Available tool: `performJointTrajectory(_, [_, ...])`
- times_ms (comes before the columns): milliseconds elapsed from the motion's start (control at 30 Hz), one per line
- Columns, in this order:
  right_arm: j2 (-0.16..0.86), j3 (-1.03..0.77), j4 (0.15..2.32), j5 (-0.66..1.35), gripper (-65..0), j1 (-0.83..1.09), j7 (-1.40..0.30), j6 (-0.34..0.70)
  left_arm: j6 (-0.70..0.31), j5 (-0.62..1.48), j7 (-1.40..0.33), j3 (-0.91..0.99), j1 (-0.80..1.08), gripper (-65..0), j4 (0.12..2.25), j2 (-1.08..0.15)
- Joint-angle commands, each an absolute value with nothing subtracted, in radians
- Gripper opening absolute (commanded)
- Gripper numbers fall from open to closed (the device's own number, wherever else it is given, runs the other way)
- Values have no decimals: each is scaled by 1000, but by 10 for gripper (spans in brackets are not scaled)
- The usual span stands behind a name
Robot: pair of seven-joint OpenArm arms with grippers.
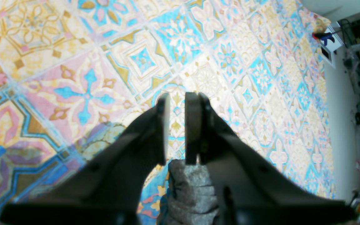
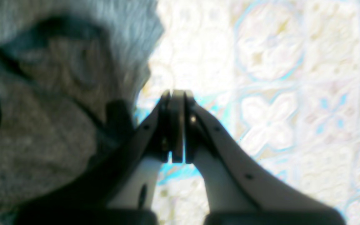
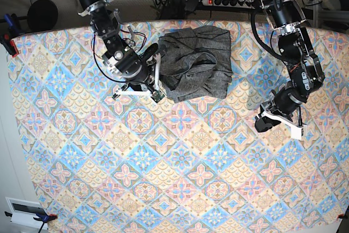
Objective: Layout the t-shirt on the table in an organized manner, then fold the t-shirt properly
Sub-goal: 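Press the folded stack with the right gripper and release it, then lift the right gripper off the folded shirt and move it aside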
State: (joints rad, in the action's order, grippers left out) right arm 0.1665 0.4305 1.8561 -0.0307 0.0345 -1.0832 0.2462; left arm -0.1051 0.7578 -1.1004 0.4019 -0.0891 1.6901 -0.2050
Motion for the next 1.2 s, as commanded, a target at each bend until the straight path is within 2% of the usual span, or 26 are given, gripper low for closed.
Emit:
performJointTrajectory(0, [165, 447, 1879, -33, -650, 30, -1067, 245, -114, 773, -1081, 404, -107, -557, 1707, -217])
performJointTrajectory(233, [166, 625, 1879, -33, -650, 31, -1115, 245, -114, 773, -1081, 404, -107, -557, 1707, -217])
performJointTrajectory(533, [160, 757, 1888, -33, -650, 25, -1112, 245, -114, 773, -1081, 404, -107, -557, 1707, -217])
performJointTrajectory(1167, [68, 779, 1940, -36, -650, -31, -1107, 245, -114, 773, -1081, 404, -107, -557, 1707, -217])
